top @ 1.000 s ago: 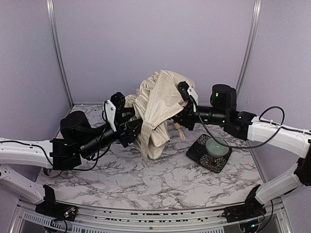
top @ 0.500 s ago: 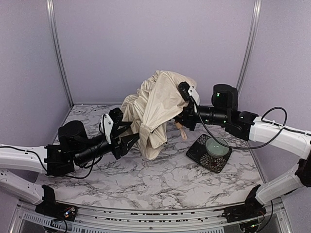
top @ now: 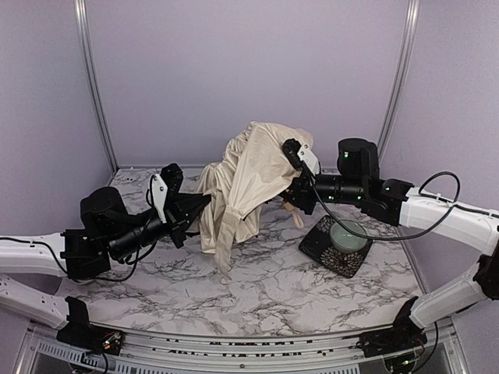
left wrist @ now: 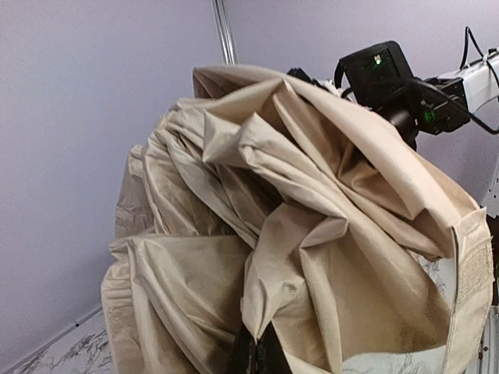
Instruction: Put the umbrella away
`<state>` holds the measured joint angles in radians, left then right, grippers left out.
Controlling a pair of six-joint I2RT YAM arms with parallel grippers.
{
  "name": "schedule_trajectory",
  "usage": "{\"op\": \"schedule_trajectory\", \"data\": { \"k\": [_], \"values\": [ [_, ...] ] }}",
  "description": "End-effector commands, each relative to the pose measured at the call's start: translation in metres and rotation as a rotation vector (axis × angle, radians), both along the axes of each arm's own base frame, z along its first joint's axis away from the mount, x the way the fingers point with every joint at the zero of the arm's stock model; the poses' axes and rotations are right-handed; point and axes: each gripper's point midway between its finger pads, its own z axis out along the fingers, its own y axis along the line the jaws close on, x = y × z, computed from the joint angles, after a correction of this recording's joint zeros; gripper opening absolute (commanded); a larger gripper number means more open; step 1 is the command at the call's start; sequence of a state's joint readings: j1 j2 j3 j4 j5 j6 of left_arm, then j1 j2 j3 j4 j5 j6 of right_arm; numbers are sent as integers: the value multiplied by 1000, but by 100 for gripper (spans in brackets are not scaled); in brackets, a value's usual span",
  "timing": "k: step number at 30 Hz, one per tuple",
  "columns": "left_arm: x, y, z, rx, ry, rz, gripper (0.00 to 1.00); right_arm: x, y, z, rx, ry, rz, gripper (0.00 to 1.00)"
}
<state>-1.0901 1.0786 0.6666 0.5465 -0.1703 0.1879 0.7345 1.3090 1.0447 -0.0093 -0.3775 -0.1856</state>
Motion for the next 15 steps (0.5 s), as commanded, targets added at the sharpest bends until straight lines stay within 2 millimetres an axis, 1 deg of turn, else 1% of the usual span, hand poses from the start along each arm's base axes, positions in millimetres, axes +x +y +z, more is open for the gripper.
{"op": "schedule_trajectory", "data": {
  "k": [1, 3, 5, 7, 11, 13, 15],
  "values": [
    [-4, 31, 61, -156, -101, 16, 0, -5, 5, 0, -43, -71, 5, 0],
    [1, 39, 66, -169, -111, 37, 0, -14, 9, -1, -46, -75, 41, 0],
    [10, 39, 62, -171, -91, 52, 0, -22, 13, 4, -33, -88, 68, 0],
    [11, 28, 58, -167, -66, 10, 0, -27, 15, 13, -12, -106, 86, 0],
    [2, -9, 38, -136, -4, -156, 0, -32, 17, 32, 33, -132, 109, 0],
    [6, -19, 25, -128, 35, -169, 0, -34, 17, 39, 48, -136, 116, 0],
    [8, -24, 22, -140, 40, -177, 0, -34, 18, 41, 54, -134, 120, 0]
  ]
}}
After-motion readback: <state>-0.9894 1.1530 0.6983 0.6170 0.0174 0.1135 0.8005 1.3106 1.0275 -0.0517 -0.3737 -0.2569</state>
